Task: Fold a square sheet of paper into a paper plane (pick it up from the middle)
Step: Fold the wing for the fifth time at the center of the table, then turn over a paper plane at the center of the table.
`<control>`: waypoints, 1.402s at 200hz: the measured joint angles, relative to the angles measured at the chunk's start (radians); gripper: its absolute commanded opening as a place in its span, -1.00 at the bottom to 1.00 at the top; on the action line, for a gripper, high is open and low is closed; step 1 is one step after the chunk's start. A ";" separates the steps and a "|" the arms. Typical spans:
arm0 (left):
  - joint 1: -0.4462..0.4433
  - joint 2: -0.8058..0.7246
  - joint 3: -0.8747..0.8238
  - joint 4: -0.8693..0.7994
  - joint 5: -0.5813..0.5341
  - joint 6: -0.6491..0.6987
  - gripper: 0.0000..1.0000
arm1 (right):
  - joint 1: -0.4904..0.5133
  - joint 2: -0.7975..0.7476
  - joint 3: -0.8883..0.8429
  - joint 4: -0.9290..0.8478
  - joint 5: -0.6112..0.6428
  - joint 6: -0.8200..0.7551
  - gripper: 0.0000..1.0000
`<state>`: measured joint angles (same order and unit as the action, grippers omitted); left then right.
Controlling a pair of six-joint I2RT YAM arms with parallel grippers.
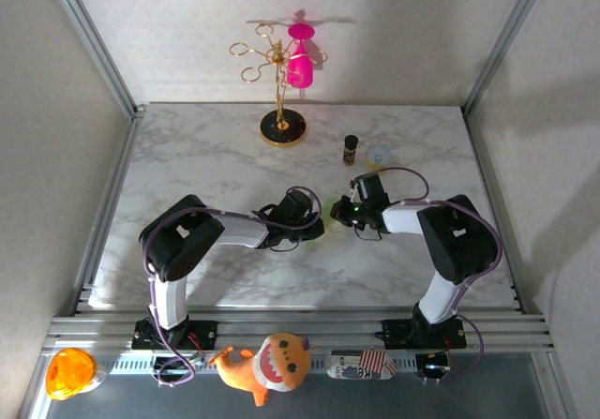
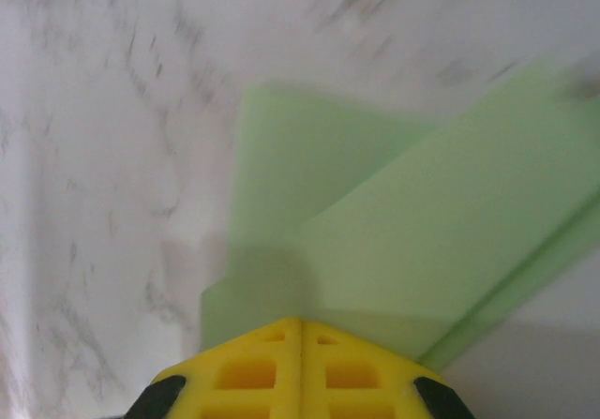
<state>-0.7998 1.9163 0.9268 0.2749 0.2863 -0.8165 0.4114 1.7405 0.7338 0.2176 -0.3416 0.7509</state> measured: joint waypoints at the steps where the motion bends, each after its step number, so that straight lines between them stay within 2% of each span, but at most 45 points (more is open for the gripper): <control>1: 0.000 0.000 0.000 0.001 0.000 0.000 -1.00 | -0.004 0.000 0.000 0.000 0.000 0.000 -1.00; 37: -0.001 -0.001 -0.011 0.021 -0.001 0.000 -1.00 | -0.155 0.000 0.005 -0.001 0.023 -0.030 -1.00; 81: -0.004 -0.006 0.015 -0.028 0.003 0.003 -0.98 | -0.146 -0.046 0.046 -0.109 0.135 -0.068 -0.87; 119: -0.009 -0.063 0.042 -0.118 0.021 0.005 -0.54 | -0.102 -0.164 0.076 -0.241 0.212 -0.075 -0.51; 137: -0.002 -0.140 0.042 -0.142 0.023 0.012 -0.35 | -0.086 -0.204 0.089 -0.297 0.244 -0.068 -0.42; 156: 0.026 -0.233 0.033 -0.154 0.010 0.024 0.00 | -0.064 -0.226 0.104 -0.359 0.269 -0.062 -0.32; 182: 0.099 -0.365 -0.031 -0.169 -0.063 0.051 0.34 | -0.003 -0.225 0.146 -0.451 0.317 -0.044 -0.09; 206: 0.164 -0.428 -0.096 -0.213 -0.151 0.084 0.58 | 0.086 -0.206 0.202 -0.522 0.372 -0.023 0.12; 234: 0.204 -0.444 -0.139 -0.261 -0.240 0.128 0.89 | 0.197 -0.126 0.307 -0.598 0.435 0.014 0.18; 249: 0.215 -0.458 -0.163 -0.272 -0.281 0.147 0.99 | 0.246 -0.058 0.381 -0.646 0.472 0.032 0.20; 280: 0.244 -0.513 -0.212 -0.280 -0.338 0.163 0.99 | 0.323 0.062 0.490 -0.724 0.536 0.084 0.17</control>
<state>-0.5560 1.4033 0.7143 -0.0051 -0.0513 -0.6533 0.7341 1.8023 1.2236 -0.5064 0.1944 0.8349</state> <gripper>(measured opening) 0.993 0.596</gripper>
